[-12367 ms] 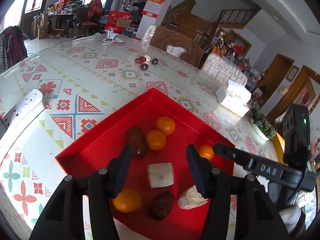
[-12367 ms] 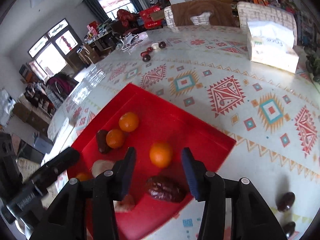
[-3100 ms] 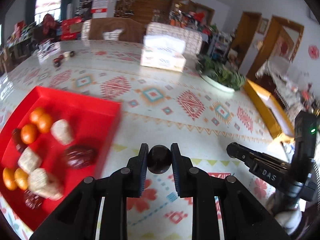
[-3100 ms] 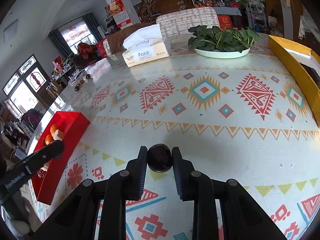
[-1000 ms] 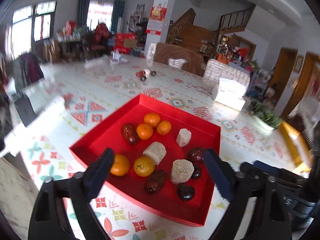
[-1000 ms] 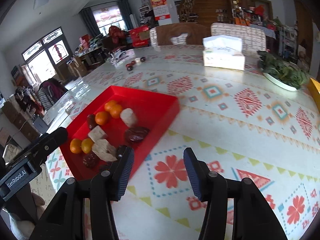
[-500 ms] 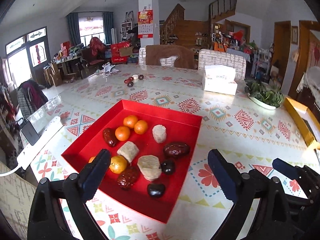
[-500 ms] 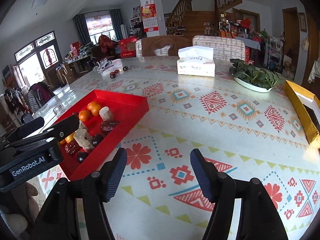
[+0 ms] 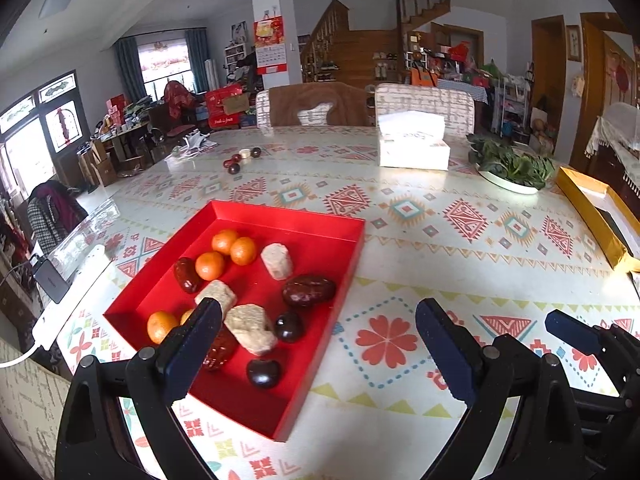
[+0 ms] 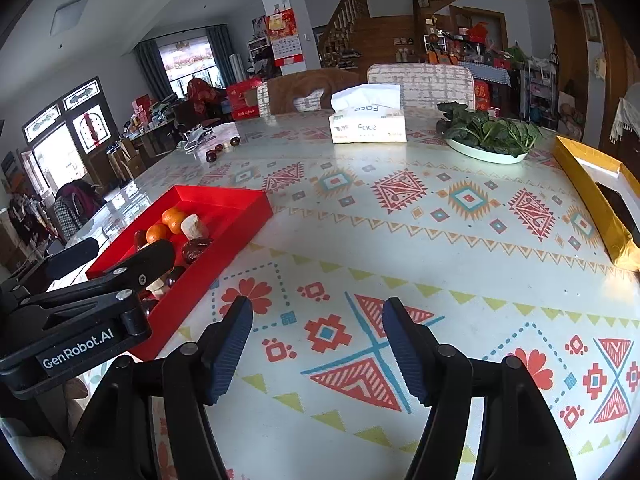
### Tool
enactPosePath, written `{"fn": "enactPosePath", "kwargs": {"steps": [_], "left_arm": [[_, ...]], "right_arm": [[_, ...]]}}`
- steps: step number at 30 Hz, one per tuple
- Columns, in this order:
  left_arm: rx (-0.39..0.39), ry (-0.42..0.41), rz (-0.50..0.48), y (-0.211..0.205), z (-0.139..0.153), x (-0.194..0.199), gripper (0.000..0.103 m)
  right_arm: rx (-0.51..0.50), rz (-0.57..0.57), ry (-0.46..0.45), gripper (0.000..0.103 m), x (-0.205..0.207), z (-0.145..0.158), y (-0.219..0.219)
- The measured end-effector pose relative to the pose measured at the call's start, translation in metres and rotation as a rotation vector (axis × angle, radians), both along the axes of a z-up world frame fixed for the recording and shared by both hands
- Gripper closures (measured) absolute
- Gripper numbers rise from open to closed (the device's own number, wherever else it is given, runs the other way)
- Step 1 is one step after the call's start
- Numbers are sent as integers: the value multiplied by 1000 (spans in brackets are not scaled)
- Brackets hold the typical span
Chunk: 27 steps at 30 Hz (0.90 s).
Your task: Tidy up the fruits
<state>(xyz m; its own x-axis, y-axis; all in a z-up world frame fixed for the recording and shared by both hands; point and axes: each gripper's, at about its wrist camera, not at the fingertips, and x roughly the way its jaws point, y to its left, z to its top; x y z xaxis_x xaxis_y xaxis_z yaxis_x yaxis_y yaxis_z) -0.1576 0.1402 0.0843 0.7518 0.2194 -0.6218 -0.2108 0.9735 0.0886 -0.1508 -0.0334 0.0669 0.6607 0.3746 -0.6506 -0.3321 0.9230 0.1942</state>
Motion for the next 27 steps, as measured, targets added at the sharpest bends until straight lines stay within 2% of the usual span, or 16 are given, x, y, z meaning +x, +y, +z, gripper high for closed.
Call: {"fn": "enactPosePath", "kwargs": {"steps": [27], "left_arm": [[-27,14,-16,-8,-6,6,6]], "right_arm": [[-3,-11,20,30,3,-5,-4]]}}
